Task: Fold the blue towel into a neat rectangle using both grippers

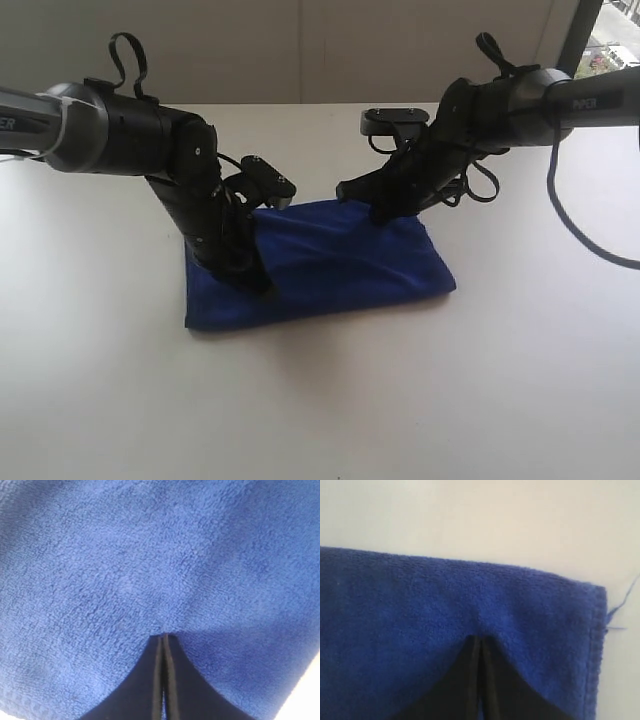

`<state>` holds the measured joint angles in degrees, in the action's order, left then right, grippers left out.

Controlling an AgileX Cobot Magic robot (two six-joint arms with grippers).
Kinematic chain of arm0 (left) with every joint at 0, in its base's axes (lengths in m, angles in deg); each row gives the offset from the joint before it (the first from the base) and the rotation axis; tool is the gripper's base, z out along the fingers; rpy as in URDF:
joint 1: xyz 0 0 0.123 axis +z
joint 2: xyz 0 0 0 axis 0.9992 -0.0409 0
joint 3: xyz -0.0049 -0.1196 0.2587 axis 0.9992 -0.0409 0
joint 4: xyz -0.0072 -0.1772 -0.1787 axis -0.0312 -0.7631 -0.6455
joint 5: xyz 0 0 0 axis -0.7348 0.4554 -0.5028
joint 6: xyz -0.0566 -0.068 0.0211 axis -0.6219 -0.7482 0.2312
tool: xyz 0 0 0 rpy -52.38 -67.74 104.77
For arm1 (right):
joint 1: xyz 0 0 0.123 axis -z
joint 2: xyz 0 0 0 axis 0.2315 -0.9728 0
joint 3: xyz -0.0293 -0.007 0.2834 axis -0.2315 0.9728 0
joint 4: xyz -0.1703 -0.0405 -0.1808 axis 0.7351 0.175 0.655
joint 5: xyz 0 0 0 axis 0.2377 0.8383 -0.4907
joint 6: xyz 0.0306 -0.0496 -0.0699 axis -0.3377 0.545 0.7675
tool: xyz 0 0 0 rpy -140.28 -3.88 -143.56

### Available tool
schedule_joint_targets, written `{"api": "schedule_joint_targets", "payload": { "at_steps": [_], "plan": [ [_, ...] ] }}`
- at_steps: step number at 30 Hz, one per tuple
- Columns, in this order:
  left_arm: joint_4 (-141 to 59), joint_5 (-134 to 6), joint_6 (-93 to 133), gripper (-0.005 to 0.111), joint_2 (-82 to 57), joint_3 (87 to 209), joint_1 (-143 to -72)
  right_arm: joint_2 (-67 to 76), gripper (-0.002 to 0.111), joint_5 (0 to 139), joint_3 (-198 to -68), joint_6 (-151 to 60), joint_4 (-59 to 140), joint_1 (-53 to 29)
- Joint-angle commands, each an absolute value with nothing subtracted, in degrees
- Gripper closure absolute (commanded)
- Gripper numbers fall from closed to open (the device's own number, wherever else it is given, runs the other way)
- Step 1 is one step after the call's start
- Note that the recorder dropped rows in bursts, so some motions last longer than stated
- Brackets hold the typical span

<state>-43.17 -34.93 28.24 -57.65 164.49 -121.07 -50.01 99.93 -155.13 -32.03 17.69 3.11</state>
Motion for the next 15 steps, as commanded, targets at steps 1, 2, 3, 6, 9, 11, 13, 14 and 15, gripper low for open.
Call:
{"api": "schedule_joint_targets", "payload": {
  "at_steps": [1, 2, 3, 6, 9, 11, 13, 14, 15],
  "plan": [
    [-41.64, -29.91, 28.54, 0.107, -58.30, 163.54, -120.95, -49.51, 0.108, 99.04, -154.74, -32.34, 17.97, 3.20],
    [-41.17, -30.71, 28.54, 0.107, -58.03, 163.54, -120.95, -49.38, 0.108, 99.05, -154.74, -32.34, 17.97, 3.20],
    [-40.67, -31.39, 28.54, 0.107, -57.74, 163.54, -120.95, -49.06, 0.108, 99.05, -154.74, -32.34, 17.97, 3.20],
    [-40.49, -34.85, 28.54, 0.107, -56.17, 163.54, -120.95, -46.81, 0.108, 99.05, -154.74, -30.83, 17.86, 3.20],
    [-40.49, -38.04, 28.18, 0.107, -54.19, 163.54, -120.95, -44.85, 0.108, 100.43, -154.74, -27.64, 17.76, 3.20],
    [-40.49, -40.15, 27.31, 0.107, -52.32, 163.54, -120.95, -44.55, 0.108, 102.36, -154.74, -25.39, 17.39, 3.11],
    [-40.49, -42.47, 25.08, 0.107, -50.73, 163.54, -120.83, -44.90, 0.108, 102.98, -154.63, -24.51, 17.39, 3.11],
    [-40.49, -43.12, 24.44, 0.107, -50.14, 163.54, -120.69, -45.21, 0.108, 102.98, -154.63, -24.22, 17.39, 3.11],
    [-40.49, -43.24, 23.93, 0.107, -49.91, 163.54, -120.31, -45.33, 0.108, 102.87, -154.63, -23.93, 17.39, 3.11]
  ]
}}
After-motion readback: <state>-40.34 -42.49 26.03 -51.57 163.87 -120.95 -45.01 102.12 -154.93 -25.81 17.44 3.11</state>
